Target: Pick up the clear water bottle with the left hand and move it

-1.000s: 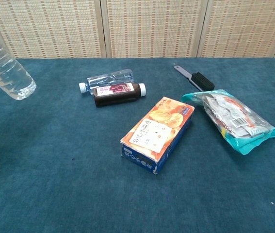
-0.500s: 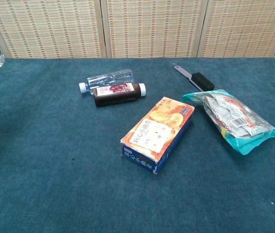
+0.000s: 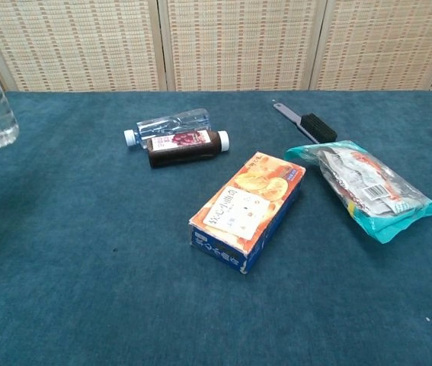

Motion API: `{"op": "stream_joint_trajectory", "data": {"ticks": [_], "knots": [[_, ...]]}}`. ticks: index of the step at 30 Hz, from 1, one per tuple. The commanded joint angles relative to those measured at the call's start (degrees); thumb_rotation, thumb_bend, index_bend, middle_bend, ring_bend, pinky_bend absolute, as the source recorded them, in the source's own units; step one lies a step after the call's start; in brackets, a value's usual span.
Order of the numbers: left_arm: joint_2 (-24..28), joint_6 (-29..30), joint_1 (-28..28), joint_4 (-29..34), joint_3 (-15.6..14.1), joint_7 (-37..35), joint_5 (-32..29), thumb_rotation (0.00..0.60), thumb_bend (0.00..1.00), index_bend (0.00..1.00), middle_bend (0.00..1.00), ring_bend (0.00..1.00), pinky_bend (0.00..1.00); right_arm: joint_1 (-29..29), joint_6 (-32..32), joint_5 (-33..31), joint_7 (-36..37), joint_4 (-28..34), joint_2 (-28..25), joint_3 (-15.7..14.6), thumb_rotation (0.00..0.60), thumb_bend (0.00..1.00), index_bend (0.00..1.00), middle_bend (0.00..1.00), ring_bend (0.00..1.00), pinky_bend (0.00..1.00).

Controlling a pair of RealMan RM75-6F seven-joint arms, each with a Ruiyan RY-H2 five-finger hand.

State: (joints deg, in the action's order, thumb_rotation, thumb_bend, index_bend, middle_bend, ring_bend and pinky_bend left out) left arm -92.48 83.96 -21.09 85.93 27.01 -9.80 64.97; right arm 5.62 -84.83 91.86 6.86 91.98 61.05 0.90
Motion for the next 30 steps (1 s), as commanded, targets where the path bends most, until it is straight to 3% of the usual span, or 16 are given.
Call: {"op": "stream_joint_trajectory", "data": {"ticks": [1, 4, 14, 30], "knots": [[2.4, 1.4, -0.3, 1.7, 2.0, 1.0, 0.8, 0.6, 0.49, 0.49, 0.62, 0.47, 0.39, -0.1, -0.2, 0.2, 0.1, 0.1, -0.1, 0.0, 0.6, 0.25, 0.0, 0.0, 0.0, 0.16], [3.1, 1.1, -0.2, 1.4, 1.6, 2.0, 0.5, 0.6, 0.49, 0.49, 0.62, 0.47, 0.39, -0.2, -0.5, 0.4, 0.2, 0.0, -0.1, -0.1, 0.6, 0.25, 0.0, 0.0, 0.0, 0.16], [-2.7, -2.9, 1.2, -6.3, -6.6, 1.7, -0.6, 0.6, 0.49, 0.48, 0.62, 0.47, 0.39, -0.2, -0.5, 0.3, -0.2, -0.1, 0.1, 0.0, 0.6, 0.25, 0.0, 0.0, 0.0, 0.16], [-13.0, -0.6, 0.7, -17.6, -6.2, -0.3, -0.6, 0.6, 0.49, 0.44, 0.57, 0.44, 0.39, -0.1, -0.1, 0.0, -0.3, -0.1, 0.1, 0.0, 0.6, 0.25, 0.0, 0.0, 0.0, 0.16]]}}
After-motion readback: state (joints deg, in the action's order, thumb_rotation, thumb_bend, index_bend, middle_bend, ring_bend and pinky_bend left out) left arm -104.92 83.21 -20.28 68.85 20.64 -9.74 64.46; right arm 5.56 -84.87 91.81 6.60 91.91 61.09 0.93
